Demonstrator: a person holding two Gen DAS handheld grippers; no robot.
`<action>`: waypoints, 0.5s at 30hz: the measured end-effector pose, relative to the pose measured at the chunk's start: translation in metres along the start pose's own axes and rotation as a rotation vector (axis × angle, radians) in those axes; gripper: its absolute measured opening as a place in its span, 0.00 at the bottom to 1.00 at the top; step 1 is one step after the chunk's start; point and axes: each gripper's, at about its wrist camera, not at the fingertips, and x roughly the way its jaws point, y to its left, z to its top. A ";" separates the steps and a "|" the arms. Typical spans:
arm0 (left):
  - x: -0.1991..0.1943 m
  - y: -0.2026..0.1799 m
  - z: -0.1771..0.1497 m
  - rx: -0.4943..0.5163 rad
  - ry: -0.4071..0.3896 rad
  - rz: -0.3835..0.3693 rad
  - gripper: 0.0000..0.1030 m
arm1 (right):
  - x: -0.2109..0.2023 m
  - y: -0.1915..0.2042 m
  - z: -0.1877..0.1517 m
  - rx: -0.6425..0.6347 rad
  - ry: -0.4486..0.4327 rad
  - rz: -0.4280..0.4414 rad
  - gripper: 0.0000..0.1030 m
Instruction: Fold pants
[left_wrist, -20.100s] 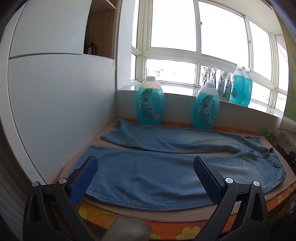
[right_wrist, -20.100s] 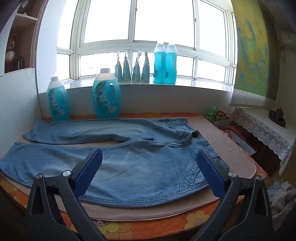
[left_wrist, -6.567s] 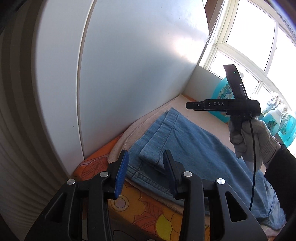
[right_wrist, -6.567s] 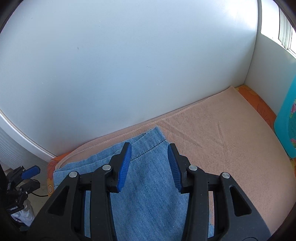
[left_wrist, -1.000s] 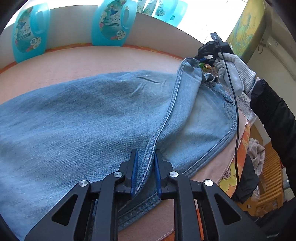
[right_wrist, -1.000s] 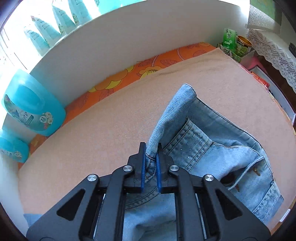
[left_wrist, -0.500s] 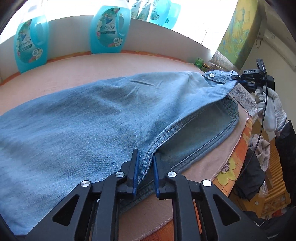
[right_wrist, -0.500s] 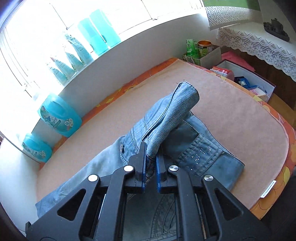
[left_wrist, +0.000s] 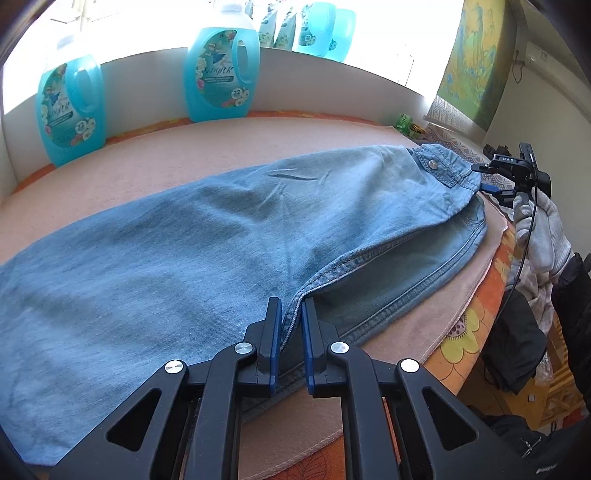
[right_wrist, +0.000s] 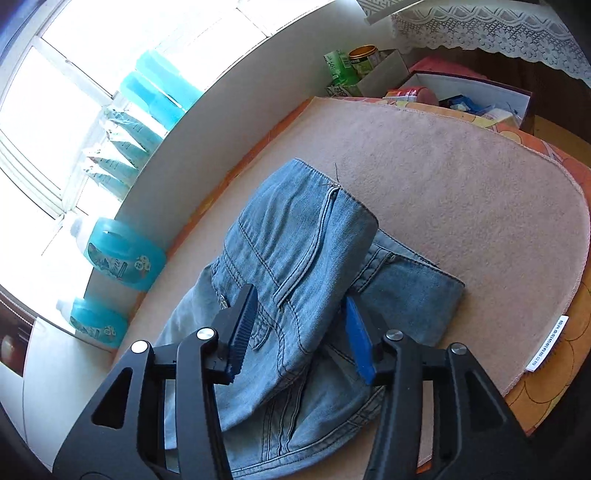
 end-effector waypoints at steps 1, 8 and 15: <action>0.001 0.001 0.000 -0.002 0.002 0.001 0.09 | 0.003 -0.002 0.001 0.006 0.005 0.004 0.36; -0.012 0.006 0.004 -0.027 -0.032 -0.002 0.07 | -0.036 0.016 -0.008 -0.019 -0.037 0.067 0.06; -0.028 0.005 0.003 -0.008 -0.054 -0.005 0.06 | -0.067 -0.007 -0.033 -0.002 -0.027 0.024 0.06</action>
